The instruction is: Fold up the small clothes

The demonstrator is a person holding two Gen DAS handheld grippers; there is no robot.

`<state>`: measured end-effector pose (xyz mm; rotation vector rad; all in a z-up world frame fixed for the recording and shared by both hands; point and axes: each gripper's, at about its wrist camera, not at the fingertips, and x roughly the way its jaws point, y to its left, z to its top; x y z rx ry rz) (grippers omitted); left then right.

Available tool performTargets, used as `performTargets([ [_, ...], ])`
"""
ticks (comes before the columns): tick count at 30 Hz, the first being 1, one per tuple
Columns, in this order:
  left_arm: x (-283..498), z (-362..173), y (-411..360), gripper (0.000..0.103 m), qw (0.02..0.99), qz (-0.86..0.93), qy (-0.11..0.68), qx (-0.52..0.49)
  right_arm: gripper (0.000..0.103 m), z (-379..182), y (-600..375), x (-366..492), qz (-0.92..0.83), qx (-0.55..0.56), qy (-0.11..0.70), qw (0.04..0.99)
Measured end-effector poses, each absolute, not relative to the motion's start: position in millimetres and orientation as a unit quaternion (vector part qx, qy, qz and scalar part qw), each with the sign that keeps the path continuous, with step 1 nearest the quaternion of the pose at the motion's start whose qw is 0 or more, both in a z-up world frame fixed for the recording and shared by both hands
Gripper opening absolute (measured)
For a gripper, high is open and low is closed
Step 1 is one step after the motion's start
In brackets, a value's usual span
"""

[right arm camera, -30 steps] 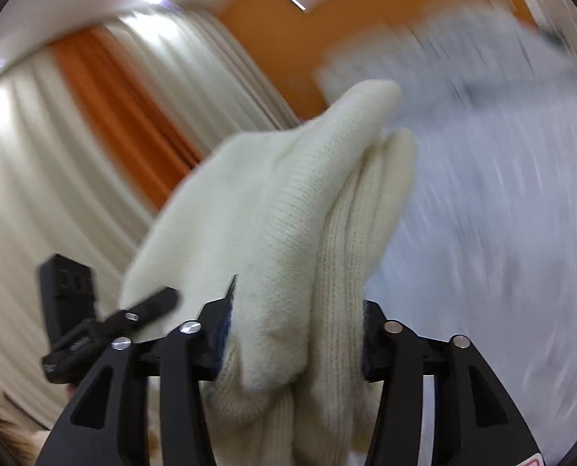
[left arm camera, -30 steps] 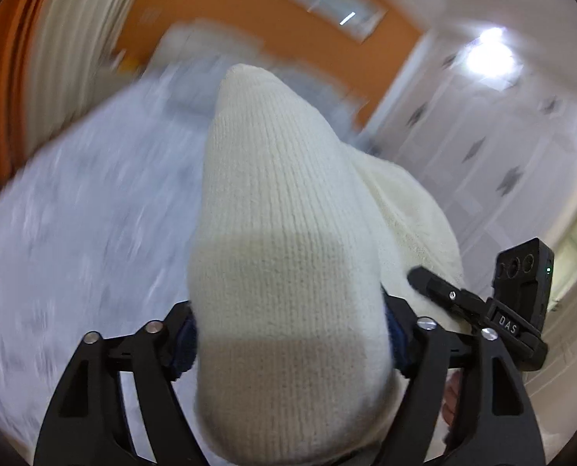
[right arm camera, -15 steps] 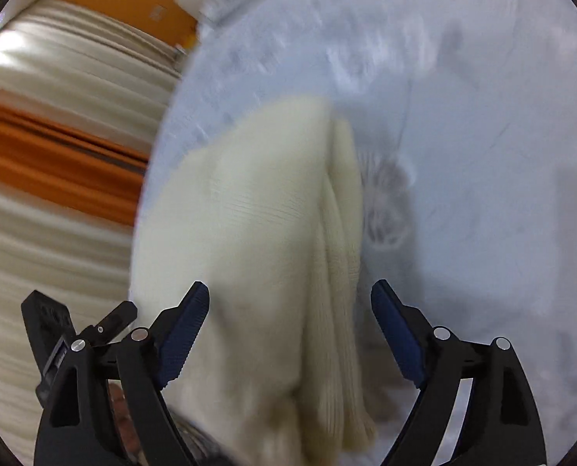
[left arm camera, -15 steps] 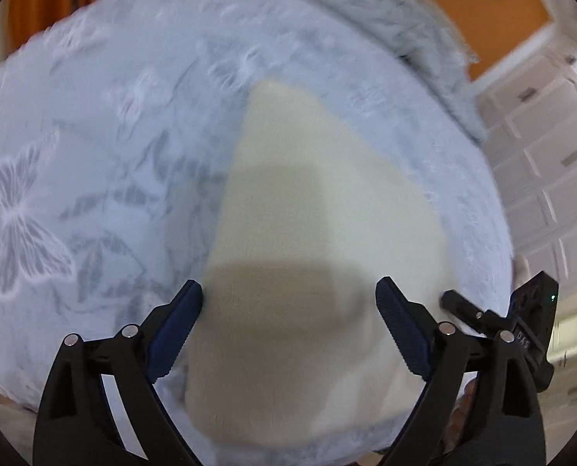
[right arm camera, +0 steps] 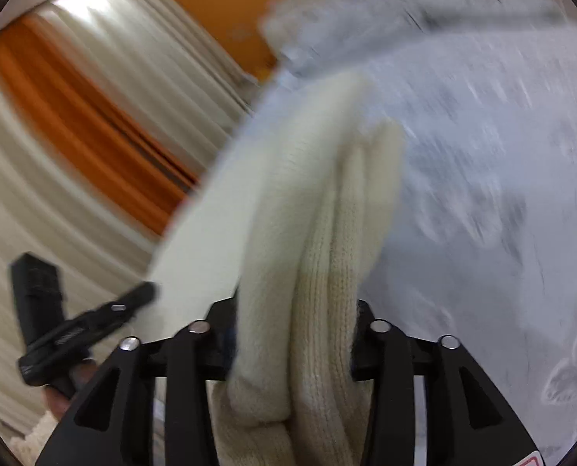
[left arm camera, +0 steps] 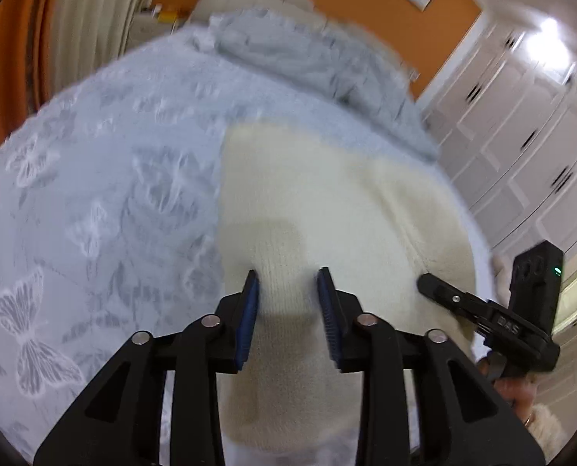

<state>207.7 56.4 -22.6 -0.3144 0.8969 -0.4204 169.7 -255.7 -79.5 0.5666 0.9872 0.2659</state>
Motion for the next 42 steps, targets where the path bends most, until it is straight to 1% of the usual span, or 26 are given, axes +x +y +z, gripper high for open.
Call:
performTargets([
  [1,216,-51,52,0.032,0.853,-0.182,0.468,-0.145,0.046,-102,-262,173,0.086,0.262,0.511,0.815],
  [2,219,-72,52,0.032,0.841,-0.162,0.497,-0.139,0.046,-111,-271,170,0.063,0.273,0.516,0.809],
  [3,216,-84,55,0.042,0.838,-0.157,0.501,-0.148,0.046,-102,-277,164,0.062,0.295,0.487,0.820],
  [4,207,-85,63,0.049,0.847,-0.147,0.485,-0.162,0.046,-82,-280,152,0.051,0.297,0.457,0.837],
  [7,194,-80,70,0.048,0.860,-0.123,0.476,-0.138,0.045,-39,-265,136,0.063,0.260,0.417,0.869],
  [9,188,-80,73,0.048,0.862,-0.119,0.474,-0.136,0.033,-25,-233,131,0.097,0.212,0.426,0.874],
  [10,185,-81,72,0.048,0.858,-0.118,0.479,-0.140,0.023,-28,-217,132,0.110,0.192,0.442,0.869],
  [11,183,-82,72,0.048,0.854,-0.117,0.487,-0.144,0.019,-36,-204,137,0.120,0.180,0.457,0.863],
  [13,189,-85,70,0.048,0.853,-0.114,0.489,-0.146,0.017,-58,-183,146,0.127,0.161,0.490,0.847],
  [14,187,-85,68,0.049,0.856,-0.109,0.487,-0.139,0.016,-85,-172,160,0.120,0.138,0.529,0.829],
  [15,189,-84,67,0.050,0.856,-0.108,0.487,-0.135,0.014,-93,-163,166,0.118,0.123,0.537,0.826],
  [17,186,-86,66,0.051,0.856,-0.106,0.488,-0.132,0.016,-77,-154,171,0.106,0.105,0.536,0.831],
  [19,182,-85,70,0.056,0.859,-0.103,0.483,-0.132,0.013,-39,-143,166,0.128,0.110,0.496,0.851],
  [22,180,-83,72,0.062,0.862,-0.097,0.481,-0.125,0.013,-12,-111,167,0.147,0.078,0.486,0.858],
  [23,180,-83,72,0.063,0.864,-0.093,0.480,-0.122,0.013,-19,-99,175,0.152,0.066,0.494,0.854],
  [25,182,-83,70,0.065,0.862,-0.091,0.484,-0.120,0.013,-55,-82,192,0.138,0.041,0.536,0.832],
  [26,182,-84,70,0.065,0.862,-0.088,0.485,-0.116,0.011,-72,-77,199,0.141,0.041,0.537,0.831],
  [28,182,-85,69,0.065,0.864,-0.082,0.487,-0.103,0.010,-71,-80,207,0.146,0.062,0.532,0.832],
  [30,180,-83,70,0.068,0.868,-0.081,0.480,-0.097,0.010,-51,-89,202,0.145,0.087,0.528,0.832],
  [32,178,-82,71,0.069,0.867,-0.088,0.481,-0.097,0.010,-24,-108,181,0.139,0.094,0.493,0.854],
  [34,178,-82,72,0.069,0.867,-0.087,0.481,-0.098,0.010,-10,-125,163,0.120,0.098,0.480,0.864],
  [37,178,-82,71,0.069,0.866,-0.088,0.482,-0.100,0.010,-17,-168,119,0.060,0.106,0.484,0.866],
  [39,177,-82,69,0.069,0.867,-0.087,0.481,-0.097,0.014,-29,-186,102,0.030,0.110,0.492,0.863],
  [40,177,-82,68,0.069,0.868,-0.085,0.481,-0.094,0.022,-33,-192,97,0.018,0.112,0.493,0.862],
  [41,175,-81,68,0.069,0.868,-0.085,0.481,-0.095,0.036,-42,-204,89,0.000,0.126,0.497,0.858],
  [42,173,-81,68,0.069,0.867,-0.085,0.482,-0.098,0.047,-48,-212,86,-0.003,0.146,0.501,0.853],
])
